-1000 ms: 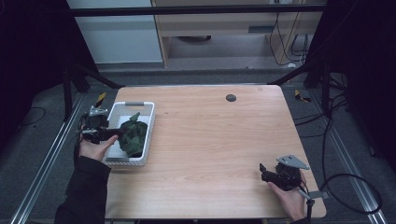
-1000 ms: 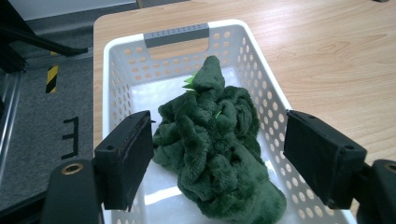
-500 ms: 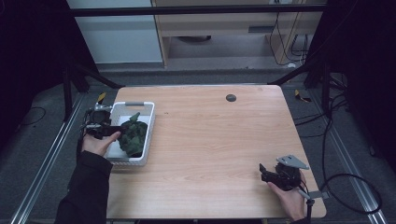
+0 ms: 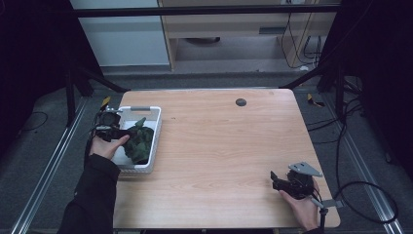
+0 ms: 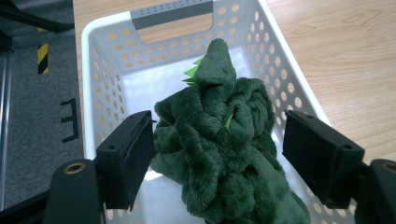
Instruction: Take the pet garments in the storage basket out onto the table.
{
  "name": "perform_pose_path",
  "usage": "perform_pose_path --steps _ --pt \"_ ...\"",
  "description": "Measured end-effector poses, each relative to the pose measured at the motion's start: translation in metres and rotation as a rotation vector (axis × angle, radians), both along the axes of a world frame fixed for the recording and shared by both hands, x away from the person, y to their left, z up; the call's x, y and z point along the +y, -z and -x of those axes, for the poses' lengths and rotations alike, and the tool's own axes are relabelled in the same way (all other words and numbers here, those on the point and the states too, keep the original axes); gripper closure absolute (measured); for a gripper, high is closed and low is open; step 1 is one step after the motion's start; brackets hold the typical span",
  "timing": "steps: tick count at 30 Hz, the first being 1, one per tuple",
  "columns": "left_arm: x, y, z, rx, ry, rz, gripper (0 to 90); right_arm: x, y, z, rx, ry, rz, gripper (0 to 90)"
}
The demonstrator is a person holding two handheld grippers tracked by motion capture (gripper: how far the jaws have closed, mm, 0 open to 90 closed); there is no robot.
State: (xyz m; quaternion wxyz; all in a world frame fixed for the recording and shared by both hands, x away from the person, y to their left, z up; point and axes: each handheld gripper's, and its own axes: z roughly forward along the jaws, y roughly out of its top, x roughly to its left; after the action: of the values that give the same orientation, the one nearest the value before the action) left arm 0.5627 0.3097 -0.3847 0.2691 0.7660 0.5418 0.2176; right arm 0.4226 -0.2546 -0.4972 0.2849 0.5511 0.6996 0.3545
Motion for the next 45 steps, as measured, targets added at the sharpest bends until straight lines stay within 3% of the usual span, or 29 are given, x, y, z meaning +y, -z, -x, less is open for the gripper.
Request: perform_pose_path --steps 16,27,45 --pt "0.000 0.012 -0.013 0.076 -0.001 -0.020 24.7 0.001 0.001 -0.001 0.010 -0.008 -0.001 17.0" --pt "-0.002 0.022 -0.017 0.104 0.002 -0.026 25.3 0.001 0.002 -0.001 0.017 -0.015 0.004 17.0" --pt "-0.001 0.036 -0.021 0.144 0.001 -0.032 34.6 0.002 0.003 -0.002 0.026 -0.023 0.002 17.0"
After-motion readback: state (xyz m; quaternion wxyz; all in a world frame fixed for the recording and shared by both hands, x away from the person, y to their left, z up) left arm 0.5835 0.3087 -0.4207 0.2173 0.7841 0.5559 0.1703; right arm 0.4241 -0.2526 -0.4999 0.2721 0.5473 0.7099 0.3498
